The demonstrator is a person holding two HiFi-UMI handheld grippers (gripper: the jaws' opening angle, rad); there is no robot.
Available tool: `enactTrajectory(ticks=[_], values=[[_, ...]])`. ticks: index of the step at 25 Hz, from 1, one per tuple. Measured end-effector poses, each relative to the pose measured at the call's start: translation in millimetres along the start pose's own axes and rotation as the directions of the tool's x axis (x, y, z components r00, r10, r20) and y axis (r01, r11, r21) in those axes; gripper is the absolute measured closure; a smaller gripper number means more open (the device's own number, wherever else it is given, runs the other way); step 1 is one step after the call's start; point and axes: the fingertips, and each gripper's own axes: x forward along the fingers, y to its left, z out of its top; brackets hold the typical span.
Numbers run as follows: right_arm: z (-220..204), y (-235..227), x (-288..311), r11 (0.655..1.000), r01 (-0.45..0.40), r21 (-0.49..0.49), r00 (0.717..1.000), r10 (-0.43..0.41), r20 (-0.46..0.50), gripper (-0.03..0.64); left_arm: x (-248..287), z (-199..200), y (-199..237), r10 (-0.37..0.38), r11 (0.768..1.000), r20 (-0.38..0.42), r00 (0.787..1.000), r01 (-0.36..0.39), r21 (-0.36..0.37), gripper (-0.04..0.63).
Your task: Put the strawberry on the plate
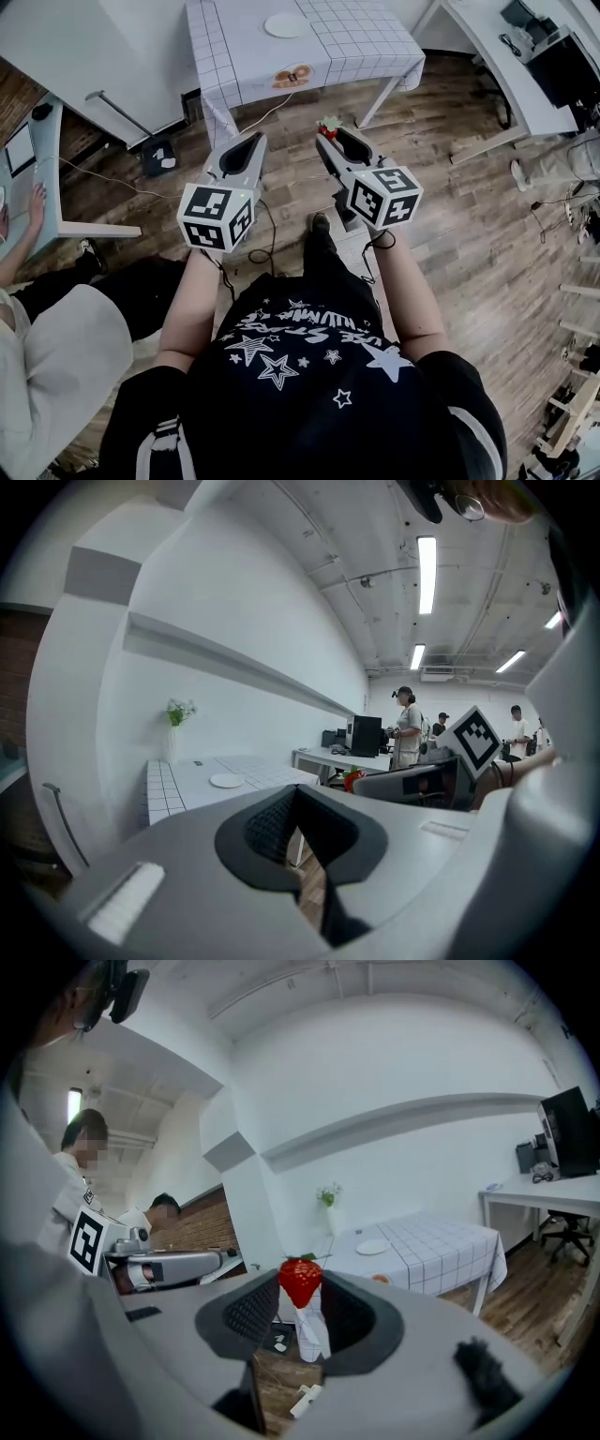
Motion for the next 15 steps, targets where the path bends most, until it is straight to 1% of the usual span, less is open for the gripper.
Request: enactTrajectory(ticks=[5, 8, 15], values=[[16.8, -30.8, 30.3, 1.0, -0.021, 0.004, 1.0, 0.021, -0.001, 0.471, 36.4, 6.7, 18.0, 0.035, 0.999, -0.011, 0.999, -0.035, -0.008, 0.586], [22.5, -48.4, 48.2, 0.999, -0.046, 0.009, 0.999, 0.046, -0.016, 0.471, 58.2, 9.9, 25.6, 0.05, 0.999, -0.023, 0.998, -0.05, -0.007, 0.586], [41.6, -91.0, 82.4, 0.994, -0.104, 0.012, 0.994, 0.105, -0.034, 0.471, 105.9, 22.9, 44.9, 0.114, 0.993, -0.042, 0.993, -0.114, -0.013, 0.586]])
